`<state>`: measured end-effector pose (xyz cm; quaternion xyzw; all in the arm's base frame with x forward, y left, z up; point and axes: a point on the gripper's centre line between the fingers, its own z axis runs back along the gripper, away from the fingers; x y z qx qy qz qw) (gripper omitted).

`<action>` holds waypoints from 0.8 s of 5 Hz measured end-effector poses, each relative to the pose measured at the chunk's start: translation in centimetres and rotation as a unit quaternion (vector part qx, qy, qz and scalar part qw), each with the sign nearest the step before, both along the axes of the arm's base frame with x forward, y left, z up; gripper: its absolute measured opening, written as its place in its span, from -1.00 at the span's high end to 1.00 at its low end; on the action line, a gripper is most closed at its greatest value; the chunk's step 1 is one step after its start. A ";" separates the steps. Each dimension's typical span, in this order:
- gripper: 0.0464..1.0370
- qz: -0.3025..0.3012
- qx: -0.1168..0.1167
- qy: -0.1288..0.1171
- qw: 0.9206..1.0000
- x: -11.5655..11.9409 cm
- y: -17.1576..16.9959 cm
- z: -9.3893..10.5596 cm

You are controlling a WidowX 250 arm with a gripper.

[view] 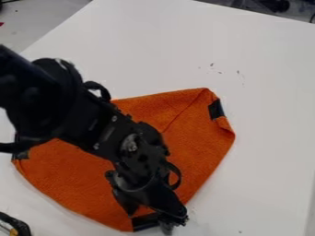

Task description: Fold the cloth from bottom right to top left

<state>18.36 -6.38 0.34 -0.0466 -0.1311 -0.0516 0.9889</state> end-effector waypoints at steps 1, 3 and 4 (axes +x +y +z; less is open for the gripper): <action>-0.34 -0.002 0.007 -0.014 1.000 0.6 0.1 -0.2; 0.48 -0.006 0.009 -0.018 1.000 0.7 0.0 -0.1; 0.71 -0.016 0.040 0.017 0.999 -0.2 -0.1 0.8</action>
